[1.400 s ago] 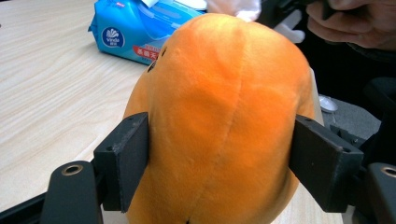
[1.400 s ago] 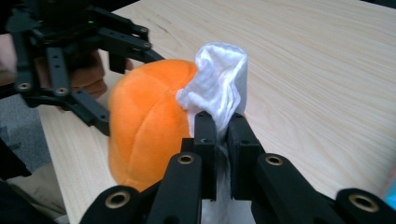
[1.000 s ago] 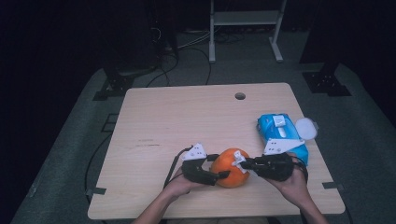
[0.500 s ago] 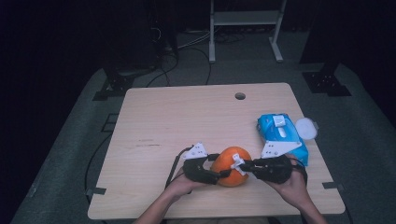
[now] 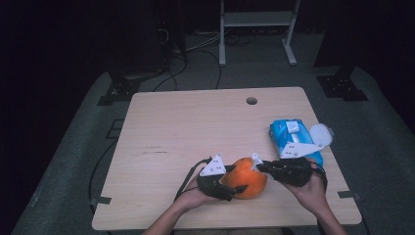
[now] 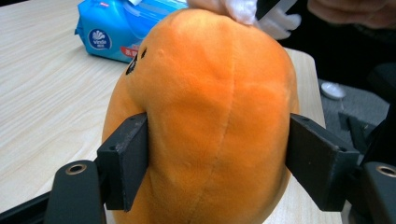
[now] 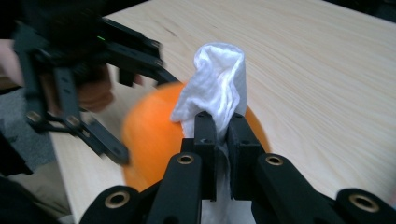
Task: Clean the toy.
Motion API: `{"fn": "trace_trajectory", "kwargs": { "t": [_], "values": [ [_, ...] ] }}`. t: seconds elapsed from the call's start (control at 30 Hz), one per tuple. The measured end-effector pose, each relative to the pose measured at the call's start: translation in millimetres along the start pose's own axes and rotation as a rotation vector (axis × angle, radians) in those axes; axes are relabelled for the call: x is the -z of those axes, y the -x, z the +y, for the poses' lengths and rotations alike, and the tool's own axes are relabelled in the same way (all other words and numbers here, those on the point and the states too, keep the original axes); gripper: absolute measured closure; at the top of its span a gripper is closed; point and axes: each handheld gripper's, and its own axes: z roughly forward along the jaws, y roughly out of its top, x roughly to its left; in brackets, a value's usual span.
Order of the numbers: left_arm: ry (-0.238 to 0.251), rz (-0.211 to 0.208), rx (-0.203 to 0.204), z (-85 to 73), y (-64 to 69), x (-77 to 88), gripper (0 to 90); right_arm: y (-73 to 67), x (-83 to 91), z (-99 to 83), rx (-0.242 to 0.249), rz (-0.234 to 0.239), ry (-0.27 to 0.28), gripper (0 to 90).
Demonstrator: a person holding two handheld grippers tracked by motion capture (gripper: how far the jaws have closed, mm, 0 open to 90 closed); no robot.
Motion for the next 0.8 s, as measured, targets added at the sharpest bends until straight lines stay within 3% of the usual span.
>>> {"fn": "trace_trajectory", "kwargs": {
  "t": [0.1, 0.2, 0.27, 0.43, 0.6, 0.8],
  "values": [
    [-0.014, 0.003, -0.048, 1.9, 8.8, -2.8, 25.7, -18.3, -8.5, 9.2, 0.051, 0.053, -0.010, 83.4],
    [-0.029, -0.003, -0.076, 1.6, 12.2, -2.8, 26.1, -31.9, -16.8, 14.1, 0.119, 0.045, -0.048, 83.2],
    [-0.021, -0.009, -0.072, 0.8, 11.9, -2.1, 26.7, -29.5, -15.4, 14.4, 0.118, 0.027, -0.046, 83.2],
    [-0.014, -0.022, -0.091, 0.3, 14.4, -3.9, 27.3, 0.1, -4.1, 5.8, 0.026, -0.032, -0.018, 83.1],
    [0.006, -0.024, -0.053, 0.3, 11.0, -4.8, 27.4, 10.4, 4.8, -5.3, -0.014, -0.048, -0.024, 83.3],
    [0.024, -0.002, 0.016, -0.1, 4.1, -3.2, 27.3, -11.5, 2.8, 2.7, 0.034, 0.023, -0.010, 83.2]
  ]
}}
